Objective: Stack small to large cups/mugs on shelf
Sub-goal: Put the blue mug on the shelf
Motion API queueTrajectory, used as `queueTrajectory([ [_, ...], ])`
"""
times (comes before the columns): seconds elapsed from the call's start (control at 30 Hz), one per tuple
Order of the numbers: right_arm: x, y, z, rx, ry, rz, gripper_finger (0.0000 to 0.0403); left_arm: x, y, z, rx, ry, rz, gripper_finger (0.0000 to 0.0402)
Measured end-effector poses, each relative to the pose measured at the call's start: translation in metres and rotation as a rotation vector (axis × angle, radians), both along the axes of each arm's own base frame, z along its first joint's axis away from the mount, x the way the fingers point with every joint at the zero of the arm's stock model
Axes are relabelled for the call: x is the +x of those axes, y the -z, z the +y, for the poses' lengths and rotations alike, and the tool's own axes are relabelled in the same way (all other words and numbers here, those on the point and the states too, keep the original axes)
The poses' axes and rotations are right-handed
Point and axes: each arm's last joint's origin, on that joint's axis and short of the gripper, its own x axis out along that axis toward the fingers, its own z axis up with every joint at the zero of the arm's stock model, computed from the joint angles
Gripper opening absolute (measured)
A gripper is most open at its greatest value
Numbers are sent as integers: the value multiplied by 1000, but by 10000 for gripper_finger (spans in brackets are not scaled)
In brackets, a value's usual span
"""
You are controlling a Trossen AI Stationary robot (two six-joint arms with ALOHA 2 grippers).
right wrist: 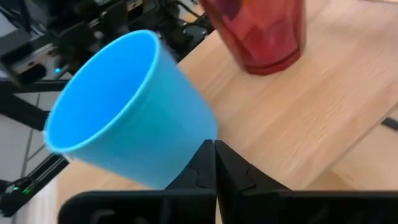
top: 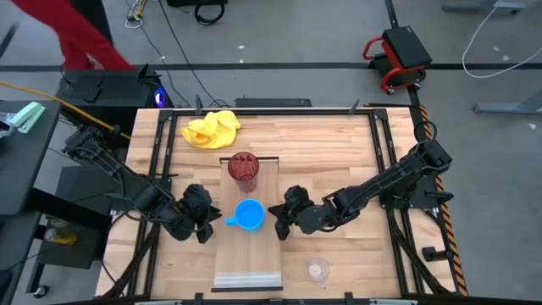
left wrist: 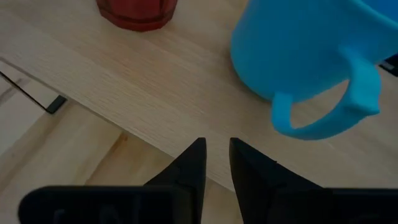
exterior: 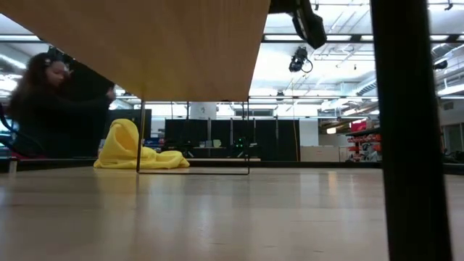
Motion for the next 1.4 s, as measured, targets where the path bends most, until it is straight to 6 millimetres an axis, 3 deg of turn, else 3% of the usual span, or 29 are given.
queueTrajectory([
  [0.23,7,0,-18,-21,17,8,0,-7,0,-9,-43,14,-4,69],
  [0.47,11,-5,-19,-25,-25,-30,0,-7,-2,-15,-84,16,-38,70],
  [1.07,2,-4,5,-25,-104,-23,0,-6,-3,-14,-54,-15,-71,65],
  [1.4,13,-4,-23,-59,-75,-6,0,-6,-3,-14,-64,-20,-76,66],
])
